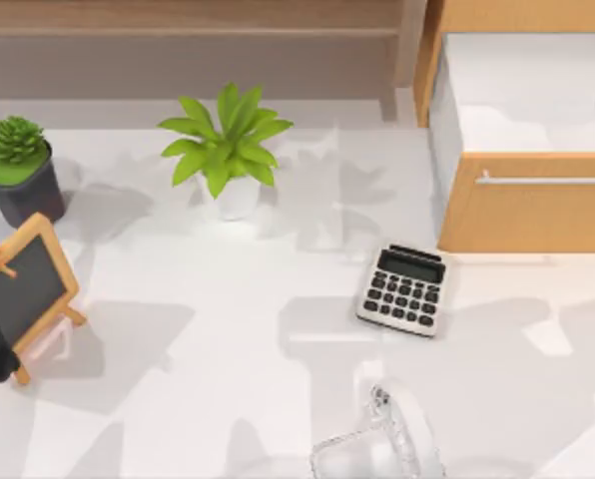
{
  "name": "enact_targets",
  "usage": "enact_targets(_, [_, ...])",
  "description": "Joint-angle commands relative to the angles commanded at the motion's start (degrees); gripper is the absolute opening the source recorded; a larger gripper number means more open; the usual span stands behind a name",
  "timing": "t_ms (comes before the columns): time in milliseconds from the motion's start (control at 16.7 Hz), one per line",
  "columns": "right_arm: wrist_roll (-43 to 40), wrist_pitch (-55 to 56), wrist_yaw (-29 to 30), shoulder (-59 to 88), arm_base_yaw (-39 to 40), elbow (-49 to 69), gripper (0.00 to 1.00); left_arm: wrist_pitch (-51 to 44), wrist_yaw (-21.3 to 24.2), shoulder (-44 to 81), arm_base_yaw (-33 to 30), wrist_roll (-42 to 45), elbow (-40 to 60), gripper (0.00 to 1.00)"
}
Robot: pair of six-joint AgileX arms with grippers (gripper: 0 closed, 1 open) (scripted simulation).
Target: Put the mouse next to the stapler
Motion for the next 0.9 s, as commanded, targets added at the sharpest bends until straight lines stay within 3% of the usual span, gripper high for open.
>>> enact_targets(420, [3.0,6.5,1.7,-12.8,-8.4,-31.4,0.0,0.0,0.0,0.0,0.0,0.0,0.0,1.0])
enact_targets(900, [4.6,8.5,1.9,-16.2,-10.1,-37.8,0.0,0.0,0.0,0.0,0.0,0.0,0.0,1.0])
